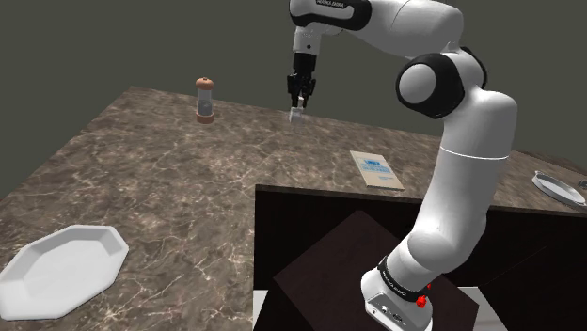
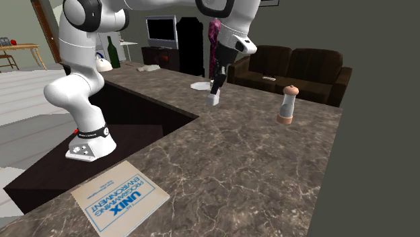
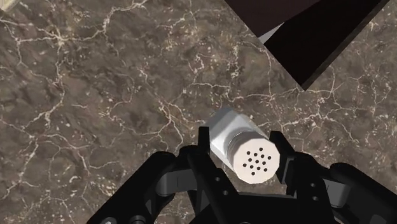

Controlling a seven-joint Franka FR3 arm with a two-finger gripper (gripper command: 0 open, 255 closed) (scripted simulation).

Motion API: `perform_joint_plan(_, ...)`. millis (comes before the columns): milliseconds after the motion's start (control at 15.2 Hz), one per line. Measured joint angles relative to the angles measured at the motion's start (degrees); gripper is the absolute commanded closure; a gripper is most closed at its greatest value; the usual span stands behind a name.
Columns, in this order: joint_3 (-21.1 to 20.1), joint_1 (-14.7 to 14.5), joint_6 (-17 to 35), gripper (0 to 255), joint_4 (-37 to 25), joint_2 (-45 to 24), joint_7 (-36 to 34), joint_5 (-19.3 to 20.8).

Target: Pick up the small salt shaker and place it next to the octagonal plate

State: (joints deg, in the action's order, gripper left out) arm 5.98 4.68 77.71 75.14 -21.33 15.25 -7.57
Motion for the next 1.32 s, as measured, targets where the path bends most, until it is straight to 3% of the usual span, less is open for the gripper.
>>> perform_joint_plan(594, -3.87, -6.84, 6.81, 255, 16.73, 11.25, -9.69, -1.38)
perform_joint_plan(1320, -10.20, -14.51, 11.18, 255, 24.87, 17.50, -22.89, -4.63)
